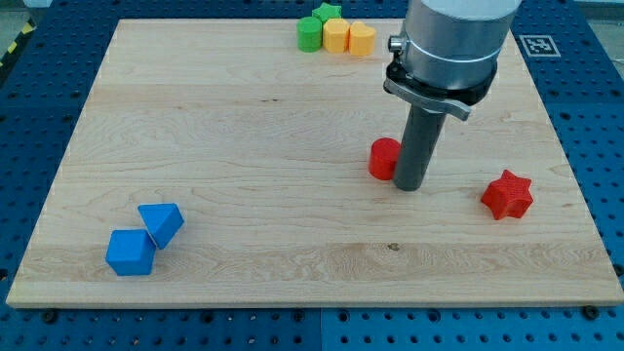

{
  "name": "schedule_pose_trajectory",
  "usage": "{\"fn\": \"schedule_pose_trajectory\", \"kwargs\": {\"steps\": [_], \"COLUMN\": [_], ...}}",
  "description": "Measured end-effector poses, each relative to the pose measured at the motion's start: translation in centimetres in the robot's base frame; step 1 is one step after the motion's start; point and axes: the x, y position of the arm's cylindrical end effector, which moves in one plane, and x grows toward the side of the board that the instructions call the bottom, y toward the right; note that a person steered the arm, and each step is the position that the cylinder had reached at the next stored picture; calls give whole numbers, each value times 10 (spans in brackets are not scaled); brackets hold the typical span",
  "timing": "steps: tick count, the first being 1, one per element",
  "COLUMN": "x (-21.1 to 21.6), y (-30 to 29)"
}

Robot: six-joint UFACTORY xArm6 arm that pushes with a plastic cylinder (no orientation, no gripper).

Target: Slide the red circle into the yellow hexagon

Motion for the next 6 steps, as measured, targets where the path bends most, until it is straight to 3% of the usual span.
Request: {"fn": "schedule_pose_trajectory", "kwargs": {"steps": [4,6], "x": [-75,-103], "y": [-63,-125]}}
